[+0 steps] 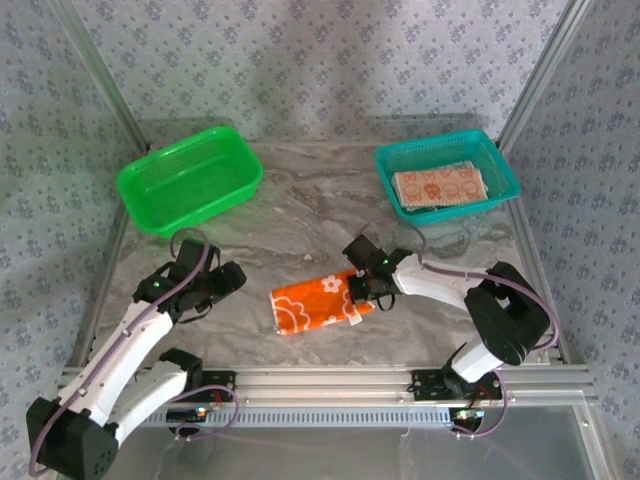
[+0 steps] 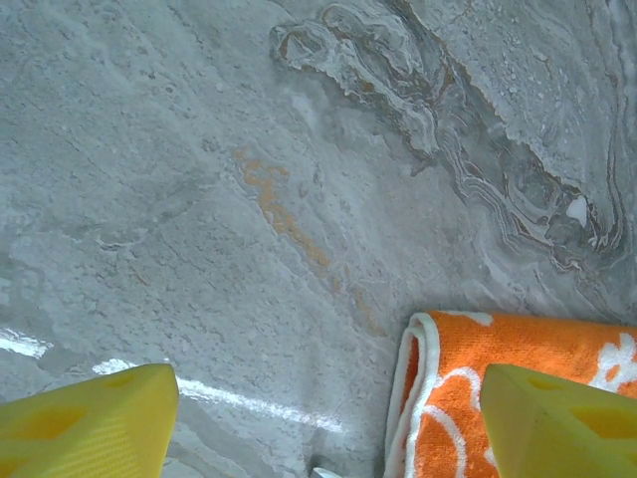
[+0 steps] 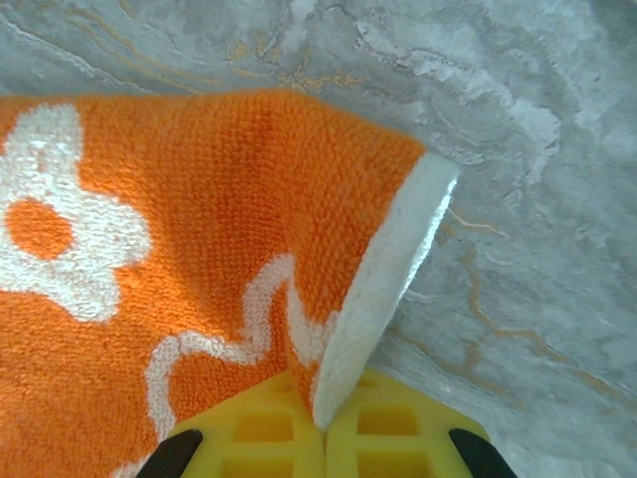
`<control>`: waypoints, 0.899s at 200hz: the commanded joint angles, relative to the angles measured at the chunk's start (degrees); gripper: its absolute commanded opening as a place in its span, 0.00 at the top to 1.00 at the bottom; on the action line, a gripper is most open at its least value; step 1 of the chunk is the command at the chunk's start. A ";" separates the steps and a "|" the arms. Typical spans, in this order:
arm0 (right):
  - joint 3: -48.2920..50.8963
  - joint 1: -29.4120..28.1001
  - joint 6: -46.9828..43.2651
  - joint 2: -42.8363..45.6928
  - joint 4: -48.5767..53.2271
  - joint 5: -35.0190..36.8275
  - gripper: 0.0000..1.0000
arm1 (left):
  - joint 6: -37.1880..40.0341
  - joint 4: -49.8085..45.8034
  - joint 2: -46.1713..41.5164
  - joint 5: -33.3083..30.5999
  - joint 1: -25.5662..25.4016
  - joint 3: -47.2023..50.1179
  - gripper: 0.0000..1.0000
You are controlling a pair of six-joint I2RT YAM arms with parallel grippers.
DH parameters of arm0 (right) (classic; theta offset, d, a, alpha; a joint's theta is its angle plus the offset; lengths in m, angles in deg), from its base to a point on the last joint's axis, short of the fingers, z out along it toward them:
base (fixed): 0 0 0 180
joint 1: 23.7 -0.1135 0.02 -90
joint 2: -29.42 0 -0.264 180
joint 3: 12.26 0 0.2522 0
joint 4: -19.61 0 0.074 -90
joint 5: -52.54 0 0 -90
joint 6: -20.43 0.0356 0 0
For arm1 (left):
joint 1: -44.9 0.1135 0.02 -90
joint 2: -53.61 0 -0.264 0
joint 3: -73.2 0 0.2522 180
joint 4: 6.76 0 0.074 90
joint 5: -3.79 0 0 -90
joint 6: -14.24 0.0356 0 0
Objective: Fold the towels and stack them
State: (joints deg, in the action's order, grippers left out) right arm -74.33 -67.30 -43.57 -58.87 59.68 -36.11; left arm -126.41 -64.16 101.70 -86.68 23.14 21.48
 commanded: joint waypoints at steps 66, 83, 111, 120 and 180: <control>-19.51 1.29 -14.20 5.62 25.79 15.26 1.00 | 4.74 1.39 3.75 4.65 3.07 -2.97 0.20; -25.27 2.04 -16.83 5.93 28.56 16.96 1.00 | 5.40 1.83 5.38 5.37 3.39 -4.25 0.20; -33.17 4.62 -20.35 5.53 32.23 17.74 1.00 | 6.52 1.98 7.65 6.18 3.57 -6.33 0.20; -35.91 5.81 -21.15 5.05 33.47 17.35 1.00 | 6.94 1.82 8.32 6.36 3.57 -6.97 0.20; -56.41 11.47 -29.31 0.22 40.37 19.28 1.00 | 7.90 0.74 10.02 7.23 3.82 -9.77 0.20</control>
State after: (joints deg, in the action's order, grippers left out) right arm -123.68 -57.51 -67.50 -56.84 95.06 -19.55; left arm -119.86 -62.79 111.49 -80.87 26.55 14.01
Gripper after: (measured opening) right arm 0.052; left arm 0.802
